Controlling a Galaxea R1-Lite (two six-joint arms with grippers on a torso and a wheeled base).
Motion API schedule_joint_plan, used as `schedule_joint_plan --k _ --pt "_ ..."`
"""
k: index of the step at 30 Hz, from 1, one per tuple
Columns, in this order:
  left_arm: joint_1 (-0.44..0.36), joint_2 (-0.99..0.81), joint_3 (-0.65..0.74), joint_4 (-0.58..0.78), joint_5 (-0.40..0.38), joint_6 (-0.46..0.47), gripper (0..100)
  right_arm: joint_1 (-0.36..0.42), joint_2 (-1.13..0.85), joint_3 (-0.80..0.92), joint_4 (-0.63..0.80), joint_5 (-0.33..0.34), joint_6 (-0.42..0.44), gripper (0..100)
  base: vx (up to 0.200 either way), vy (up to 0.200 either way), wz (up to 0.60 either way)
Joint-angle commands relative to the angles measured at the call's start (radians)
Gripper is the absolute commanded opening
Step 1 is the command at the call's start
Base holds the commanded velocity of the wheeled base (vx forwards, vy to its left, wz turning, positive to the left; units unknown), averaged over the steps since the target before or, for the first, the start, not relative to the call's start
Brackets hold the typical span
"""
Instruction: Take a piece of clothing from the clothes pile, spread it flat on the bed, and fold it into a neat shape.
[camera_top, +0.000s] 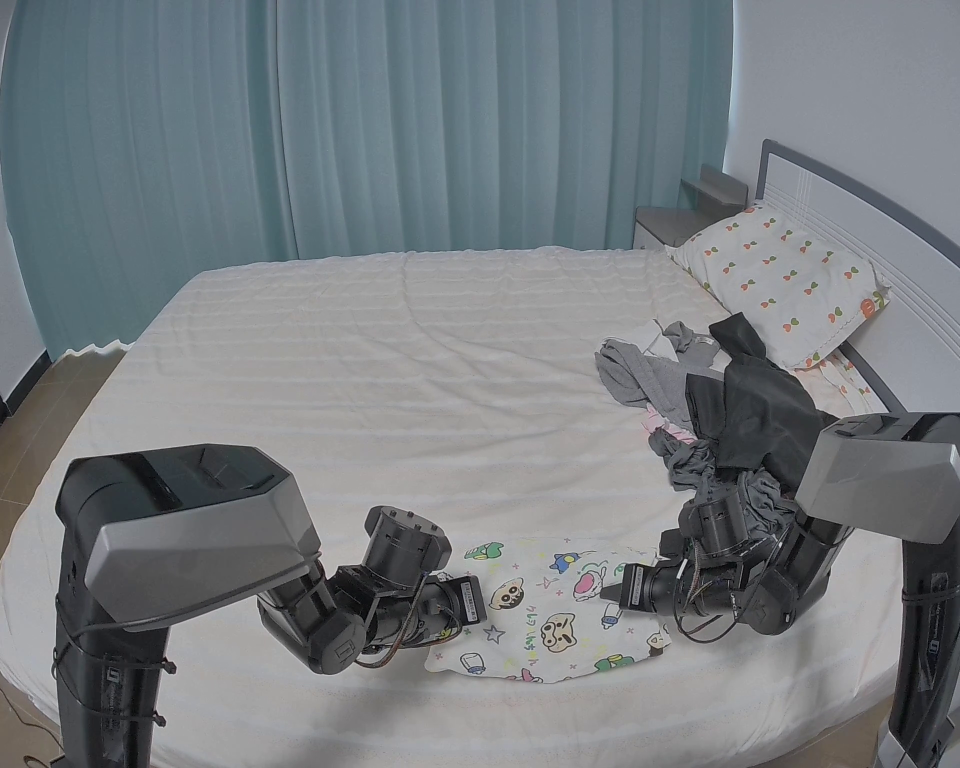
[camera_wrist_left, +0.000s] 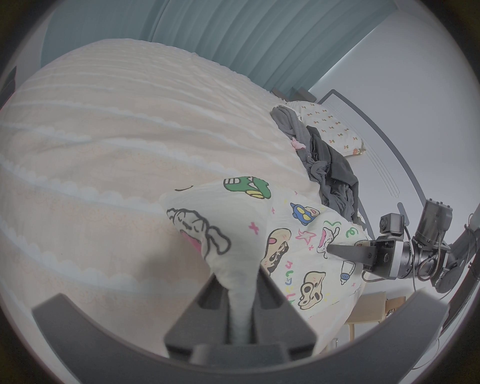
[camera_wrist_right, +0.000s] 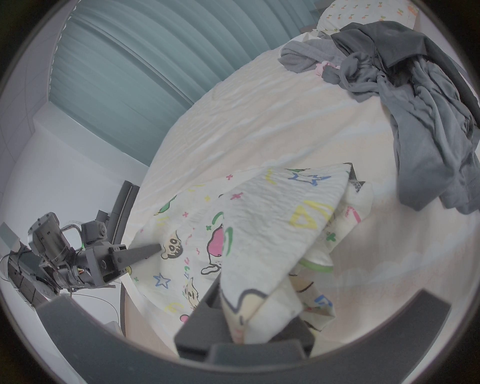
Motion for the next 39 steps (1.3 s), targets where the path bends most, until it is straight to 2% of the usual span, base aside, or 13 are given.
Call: schedule_joint_plan --k 1,8,10,13,14,15,16,21,24,29,32,38,39 --pt "0.000 0.021 -0.003 0.002 0.000 0.000 100 -0.001 0.027 -0.001 0.003 -0.001 0.001 100 0.000 0.000 0.00" --pt "0.018 0.019 0.009 0.026 0.065 0.007 100 -0.029 -0.008 0.049 0.003 -0.003 -0.009 100 0.000 0.000 0.00" --pt "0.034 0.010 0.034 0.032 0.065 0.014 100 -0.044 -0.024 0.082 0.008 -0.003 -0.040 100 0.000 0.000 0.00" --pt "0.054 0.002 0.063 0.052 0.071 0.086 100 -0.067 -0.036 0.112 0.070 -0.004 -0.126 100 0.000 0.000 0.00" --pt "0.054 0.002 0.063 0.052 0.071 0.086 100 -0.067 -0.036 0.112 0.070 -0.004 -0.126 100 0.000 0.000 0.00" --pt "0.061 0.004 0.071 0.087 0.102 0.127 100 -0.076 -0.033 0.112 0.115 -0.012 -0.164 100 0.000 0.000 0.00" --pt "0.061 0.004 0.071 0.089 0.102 0.129 100 -0.076 -0.033 0.112 0.117 -0.014 -0.164 100 0.000 0.000 0.00" --pt "0.058 -0.002 0.074 0.130 0.125 0.138 100 -0.073 -0.034 0.102 0.172 -0.124 -0.207 100 0.000 0.000 0.00" --pt "0.063 -0.024 0.095 0.121 0.123 0.135 100 -0.078 -0.074 0.117 0.169 -0.123 -0.207 100 0.000 0.000 0.00" --pt "0.100 -0.121 0.135 0.115 0.114 0.123 100 -0.096 -0.219 0.172 0.167 -0.121 -0.198 100 0.000 0.000 0.00" --pt "0.130 -0.295 0.206 0.068 0.128 0.052 100 -0.098 -0.472 0.256 0.166 -0.124 -0.190 100 0.000 0.000 0.00" --pt "0.143 -0.662 0.404 -0.048 0.272 0.041 100 -0.093 -0.955 0.405 0.173 -0.132 -0.166 100 0.000 0.000 0.00" --pt "0.143 -0.662 0.404 -0.048 0.272 0.041 100 -0.093 -0.955 0.405 0.173 -0.132 -0.166 100 0.000 0.000 0.00"
